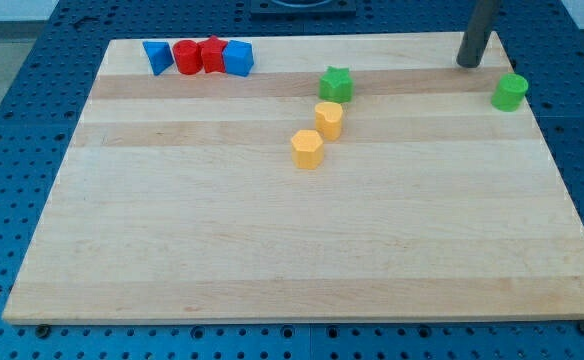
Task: Move your arm towards top right
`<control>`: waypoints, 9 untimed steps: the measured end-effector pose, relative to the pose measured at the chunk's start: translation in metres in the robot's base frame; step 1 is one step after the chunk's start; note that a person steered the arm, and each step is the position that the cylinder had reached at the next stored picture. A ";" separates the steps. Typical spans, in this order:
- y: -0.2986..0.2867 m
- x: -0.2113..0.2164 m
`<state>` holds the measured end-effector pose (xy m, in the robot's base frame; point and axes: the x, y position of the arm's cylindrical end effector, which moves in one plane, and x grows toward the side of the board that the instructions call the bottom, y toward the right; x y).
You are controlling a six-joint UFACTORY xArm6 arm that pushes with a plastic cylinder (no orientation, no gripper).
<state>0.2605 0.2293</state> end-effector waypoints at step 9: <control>-0.017 -0.024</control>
